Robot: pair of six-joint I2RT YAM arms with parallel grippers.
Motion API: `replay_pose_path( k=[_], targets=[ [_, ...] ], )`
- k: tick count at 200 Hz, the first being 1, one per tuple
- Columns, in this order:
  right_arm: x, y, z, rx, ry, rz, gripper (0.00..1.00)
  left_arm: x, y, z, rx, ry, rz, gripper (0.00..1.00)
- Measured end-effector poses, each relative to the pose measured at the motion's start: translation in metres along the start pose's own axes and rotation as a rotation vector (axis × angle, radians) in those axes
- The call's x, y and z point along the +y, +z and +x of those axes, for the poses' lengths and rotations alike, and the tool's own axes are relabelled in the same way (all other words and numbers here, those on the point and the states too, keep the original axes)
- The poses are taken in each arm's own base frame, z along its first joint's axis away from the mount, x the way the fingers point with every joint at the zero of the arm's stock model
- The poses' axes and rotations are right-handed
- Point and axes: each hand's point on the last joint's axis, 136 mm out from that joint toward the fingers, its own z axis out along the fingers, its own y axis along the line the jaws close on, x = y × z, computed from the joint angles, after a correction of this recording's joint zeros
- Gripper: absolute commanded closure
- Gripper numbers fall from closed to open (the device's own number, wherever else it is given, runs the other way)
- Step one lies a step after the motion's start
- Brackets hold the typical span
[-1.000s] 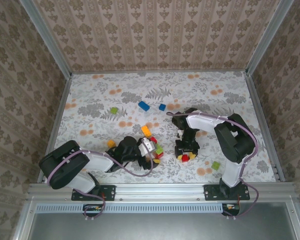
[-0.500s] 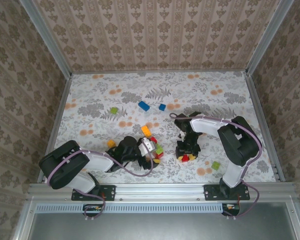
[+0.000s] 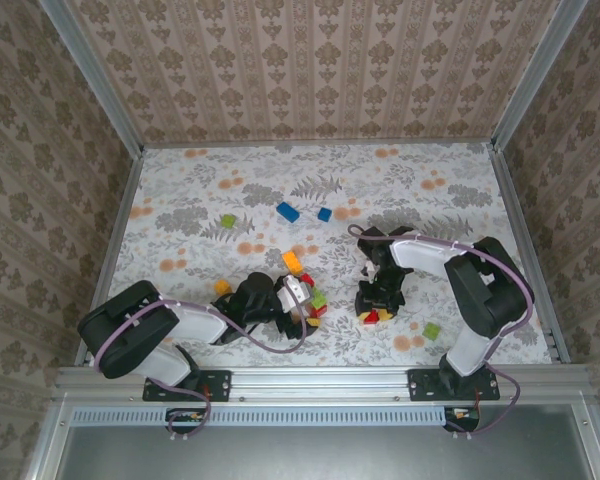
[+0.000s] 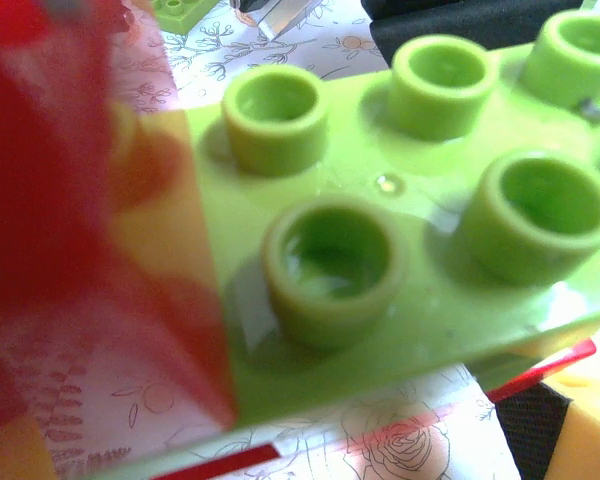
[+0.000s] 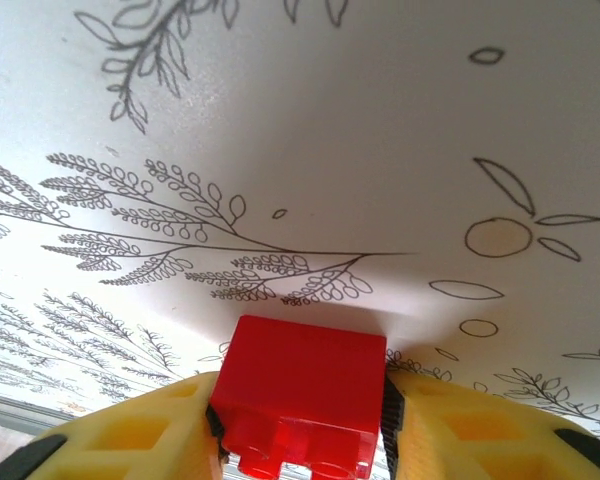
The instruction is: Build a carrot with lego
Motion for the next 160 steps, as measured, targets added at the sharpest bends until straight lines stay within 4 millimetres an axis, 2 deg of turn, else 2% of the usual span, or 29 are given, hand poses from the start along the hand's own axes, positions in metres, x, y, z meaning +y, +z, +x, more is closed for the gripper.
replay_pose_path(
  k=[67,94,134,160],
  targets=[
    [0.001,-0.002,0.001,-0.040,-0.021,-0.023,0.66,-0.001,-0.002,0.000,0.005,-0.002,0.001,0.01],
    [-0.001,-0.002,0.004,-0.054,-0.026,-0.030,0.66,0.000,-0.008,-0.014,-0.037,0.011,-0.004,0.00],
    [-0.003,-0.001,0.008,-0.063,-0.030,-0.035,0.66,-0.003,-0.010,-0.019,-0.053,0.016,0.013,0.00],
    [-0.003,-0.001,0.008,-0.069,-0.033,-0.039,0.66,-0.005,-0.016,-0.032,-0.095,0.030,0.017,0.00]
  ],
)
